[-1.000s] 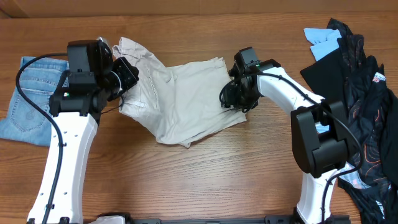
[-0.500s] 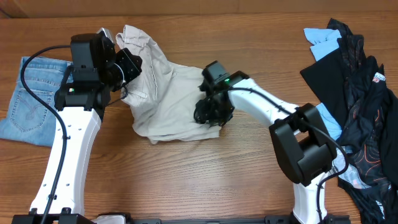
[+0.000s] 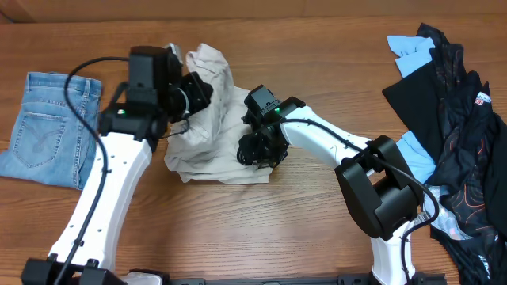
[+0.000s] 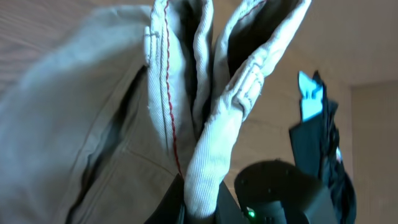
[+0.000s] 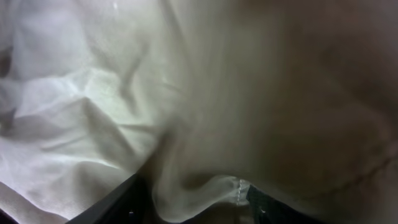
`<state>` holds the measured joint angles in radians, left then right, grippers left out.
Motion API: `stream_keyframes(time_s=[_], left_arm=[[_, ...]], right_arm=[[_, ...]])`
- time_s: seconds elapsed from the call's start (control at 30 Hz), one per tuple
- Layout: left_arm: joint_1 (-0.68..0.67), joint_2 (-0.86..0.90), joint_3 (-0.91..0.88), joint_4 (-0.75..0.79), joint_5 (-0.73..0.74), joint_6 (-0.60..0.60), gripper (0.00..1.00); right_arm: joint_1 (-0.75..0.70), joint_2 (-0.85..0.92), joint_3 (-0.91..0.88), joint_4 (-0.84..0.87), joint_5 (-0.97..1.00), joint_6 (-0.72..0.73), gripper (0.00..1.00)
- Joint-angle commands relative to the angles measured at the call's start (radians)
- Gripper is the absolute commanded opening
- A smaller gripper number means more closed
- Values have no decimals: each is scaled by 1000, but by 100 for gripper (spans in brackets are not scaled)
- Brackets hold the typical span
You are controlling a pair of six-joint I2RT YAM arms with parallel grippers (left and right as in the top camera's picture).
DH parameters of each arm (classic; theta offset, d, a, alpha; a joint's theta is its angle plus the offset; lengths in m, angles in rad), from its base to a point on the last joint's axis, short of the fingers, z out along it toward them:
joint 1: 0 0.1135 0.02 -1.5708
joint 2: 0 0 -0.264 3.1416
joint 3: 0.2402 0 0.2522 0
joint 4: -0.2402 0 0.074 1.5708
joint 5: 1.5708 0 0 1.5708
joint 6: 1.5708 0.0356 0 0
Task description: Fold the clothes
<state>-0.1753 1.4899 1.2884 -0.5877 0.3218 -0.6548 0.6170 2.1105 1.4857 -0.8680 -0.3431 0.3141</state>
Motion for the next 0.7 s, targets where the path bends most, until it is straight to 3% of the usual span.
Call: stream_keyframes(time_s=[0.0,0.2,0.67], left_arm=[[-37,39,24,-14,33,10,8],[-44,74,24,-63,34,31,8],[-125,122,23,-77,-11,49,13]], right_arm=[[5,33,6,-34,24,6,57],[-27,31,15,-117,158,39,61],[-167,-42,49,-268,251,34,62]])
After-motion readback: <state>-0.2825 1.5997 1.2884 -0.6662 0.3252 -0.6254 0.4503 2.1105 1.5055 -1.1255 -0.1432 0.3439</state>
